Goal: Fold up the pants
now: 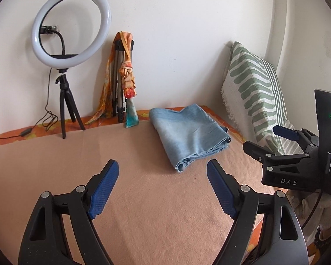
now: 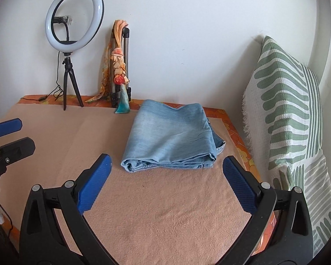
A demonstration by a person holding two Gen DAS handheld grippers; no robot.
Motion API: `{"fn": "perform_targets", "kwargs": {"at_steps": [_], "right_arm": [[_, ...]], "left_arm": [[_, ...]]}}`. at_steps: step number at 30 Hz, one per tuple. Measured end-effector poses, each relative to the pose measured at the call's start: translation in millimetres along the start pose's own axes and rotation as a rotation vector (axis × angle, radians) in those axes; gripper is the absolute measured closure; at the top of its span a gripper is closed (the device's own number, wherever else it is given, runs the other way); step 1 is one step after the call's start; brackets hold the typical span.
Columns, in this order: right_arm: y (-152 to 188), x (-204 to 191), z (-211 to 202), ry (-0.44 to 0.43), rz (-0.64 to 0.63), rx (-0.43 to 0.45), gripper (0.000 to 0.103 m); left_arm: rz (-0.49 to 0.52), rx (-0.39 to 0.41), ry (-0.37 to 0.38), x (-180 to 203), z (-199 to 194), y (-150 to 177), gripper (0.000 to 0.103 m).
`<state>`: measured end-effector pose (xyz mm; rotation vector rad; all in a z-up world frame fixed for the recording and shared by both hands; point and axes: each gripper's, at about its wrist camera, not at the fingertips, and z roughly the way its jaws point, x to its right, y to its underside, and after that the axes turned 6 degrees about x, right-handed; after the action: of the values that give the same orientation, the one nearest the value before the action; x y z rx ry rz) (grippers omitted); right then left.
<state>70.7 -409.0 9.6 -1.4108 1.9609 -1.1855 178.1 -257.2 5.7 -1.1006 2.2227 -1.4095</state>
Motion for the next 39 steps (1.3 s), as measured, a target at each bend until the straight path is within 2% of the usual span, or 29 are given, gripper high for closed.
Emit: {"fn": "perform_targets", "kwargs": {"at_steps": [8,12,14,16,18,20,24,32,39], "right_arm": [[18,-12,-51,0.055,0.046,0.031,0.000],[26,-16,-72,0.053,0.077,0.056,0.000],[28,-19,-78,0.051,0.084,0.063,0.000],[31,-22,-82,0.050,0.090,0.067,0.000],[33,-24,-84,0.038,0.095,0.068,0.000],[33,-26,-86,0.035,0.095,0.074,0.000],[33,-26,-86,0.042,0.103,0.076,0.000],[33,-20,-90,0.050,0.124,0.088,0.000],[33,-20,-90,0.048,0.127,0.089,0.000]], "left_arm": [[0.019,0.016,-0.022,3,-46,27,0.021],[0.022,0.044,-0.044,5,-68,39,0.020],[0.021,0.051,-0.069,4,-75,43,0.012],[0.018,0.069,-0.088,4,-83,45,0.011],[0.015,0.085,-0.102,3,-90,45,0.005],[0.011,0.102,-0.124,2,-94,43,0.001],[0.004,0.116,-0.174,0,-98,41,0.001],[0.057,0.101,-0.200,9,-96,45,0.001],[0.049,0.102,-0.198,8,-98,46,0.001]]}}
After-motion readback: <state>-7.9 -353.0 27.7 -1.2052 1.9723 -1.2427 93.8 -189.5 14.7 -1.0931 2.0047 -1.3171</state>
